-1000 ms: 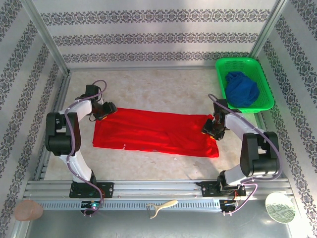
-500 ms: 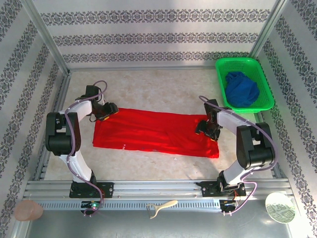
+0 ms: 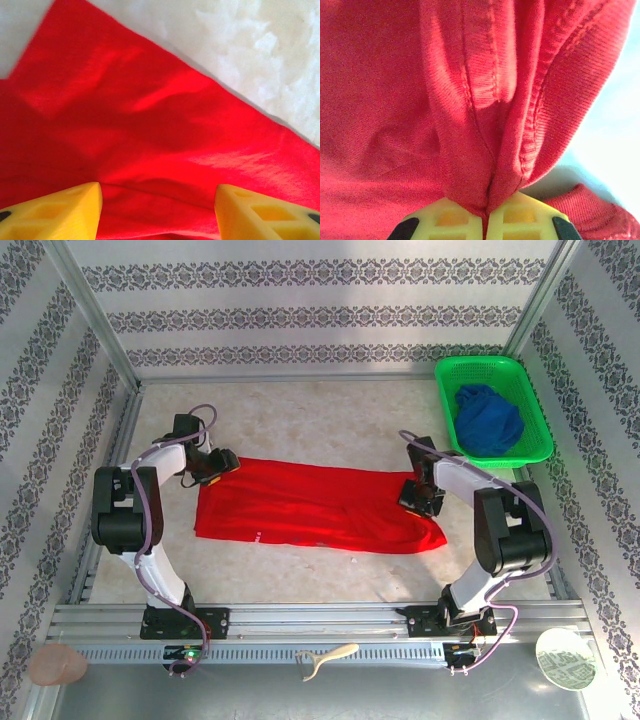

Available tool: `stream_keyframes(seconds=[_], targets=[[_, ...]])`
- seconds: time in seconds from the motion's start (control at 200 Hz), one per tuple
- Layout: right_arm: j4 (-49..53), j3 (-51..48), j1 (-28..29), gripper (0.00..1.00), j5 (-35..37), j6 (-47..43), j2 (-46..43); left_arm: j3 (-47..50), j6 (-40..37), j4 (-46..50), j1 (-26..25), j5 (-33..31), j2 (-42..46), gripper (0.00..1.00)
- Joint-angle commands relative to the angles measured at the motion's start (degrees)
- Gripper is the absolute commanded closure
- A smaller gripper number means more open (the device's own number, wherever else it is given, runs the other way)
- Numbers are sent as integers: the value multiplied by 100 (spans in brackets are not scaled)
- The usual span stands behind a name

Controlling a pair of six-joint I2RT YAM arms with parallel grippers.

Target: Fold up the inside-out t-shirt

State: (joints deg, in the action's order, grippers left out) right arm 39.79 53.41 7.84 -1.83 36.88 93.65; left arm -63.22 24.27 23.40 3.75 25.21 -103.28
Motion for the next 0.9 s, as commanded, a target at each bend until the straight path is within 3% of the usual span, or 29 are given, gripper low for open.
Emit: stream_keyframes(seconds=[0.0, 0.19, 0.35, 0.455, 0.61, 0.894], targets=[[263, -33, -317, 100, 9, -221, -362, 215, -194, 39, -73, -4, -9, 39], [565, 350, -660, 100, -126, -592, -671, 806, 107, -314, -450, 109, 143, 39], [829, 873, -674, 100, -418, -753, -877, 1202, 641, -669, -966, 58, 480, 39], [949, 1108, -571, 100, -624, -704, -1014, 1218, 825, -668, -996, -62, 731, 39], [1198, 1366, -142, 100, -661, -527, -1163, 745, 609, -272, -948, -171, 777, 39], [1404, 1731, 1220, 100, -321, 247, -1223, 442, 626, -426, -907, 66, 508, 38]])
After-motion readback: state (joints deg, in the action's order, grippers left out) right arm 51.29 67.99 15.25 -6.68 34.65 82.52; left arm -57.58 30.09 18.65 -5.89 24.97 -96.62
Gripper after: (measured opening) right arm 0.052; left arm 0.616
